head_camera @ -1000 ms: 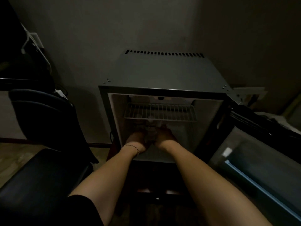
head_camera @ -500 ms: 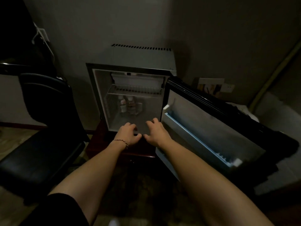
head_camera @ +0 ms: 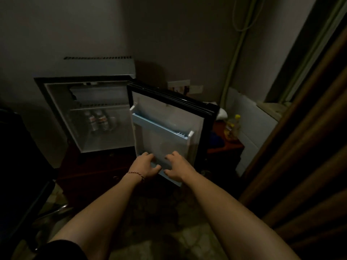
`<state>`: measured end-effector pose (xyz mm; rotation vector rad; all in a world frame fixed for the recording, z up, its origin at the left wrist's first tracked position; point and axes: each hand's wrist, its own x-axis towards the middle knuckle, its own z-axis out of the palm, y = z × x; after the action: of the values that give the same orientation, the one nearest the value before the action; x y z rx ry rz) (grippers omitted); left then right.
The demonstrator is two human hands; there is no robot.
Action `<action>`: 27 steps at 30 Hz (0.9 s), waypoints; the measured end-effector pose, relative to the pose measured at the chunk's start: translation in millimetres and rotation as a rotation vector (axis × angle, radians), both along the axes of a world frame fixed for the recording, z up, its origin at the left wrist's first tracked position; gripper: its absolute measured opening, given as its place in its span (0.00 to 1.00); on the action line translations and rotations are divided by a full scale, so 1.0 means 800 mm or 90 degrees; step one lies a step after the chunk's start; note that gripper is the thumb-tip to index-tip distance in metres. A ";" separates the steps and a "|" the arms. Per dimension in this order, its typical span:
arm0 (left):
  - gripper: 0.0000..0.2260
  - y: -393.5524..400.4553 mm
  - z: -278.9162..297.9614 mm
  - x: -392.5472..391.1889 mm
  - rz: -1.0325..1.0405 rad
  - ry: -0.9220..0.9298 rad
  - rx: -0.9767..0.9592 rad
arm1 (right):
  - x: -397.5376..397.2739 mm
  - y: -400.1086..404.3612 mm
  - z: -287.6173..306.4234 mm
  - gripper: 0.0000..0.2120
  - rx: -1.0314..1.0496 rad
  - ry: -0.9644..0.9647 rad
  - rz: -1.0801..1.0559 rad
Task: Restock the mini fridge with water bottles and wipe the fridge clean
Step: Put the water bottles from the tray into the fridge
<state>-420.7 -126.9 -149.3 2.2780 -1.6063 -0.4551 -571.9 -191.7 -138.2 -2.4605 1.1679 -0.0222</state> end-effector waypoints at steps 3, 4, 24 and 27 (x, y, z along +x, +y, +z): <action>0.16 0.007 -0.010 -0.053 -0.046 0.010 -0.013 | -0.071 0.010 -0.009 0.25 0.005 0.029 -0.056; 0.16 0.008 -0.014 -0.071 -0.065 0.014 -0.012 | -0.095 0.010 -0.010 0.24 0.005 0.033 -0.074; 0.20 -0.242 -0.020 -0.347 -0.070 0.035 0.005 | -0.373 -0.251 0.016 0.25 -0.016 0.037 -0.105; 0.21 -0.283 -0.012 -0.348 -0.033 0.039 -0.006 | -0.379 -0.296 0.015 0.24 -0.014 0.020 -0.080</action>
<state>-699.0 -353.4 -159.1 2.1974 -1.6380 -0.5239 -875.4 -428.7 -125.9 -2.4109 1.3422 -0.0329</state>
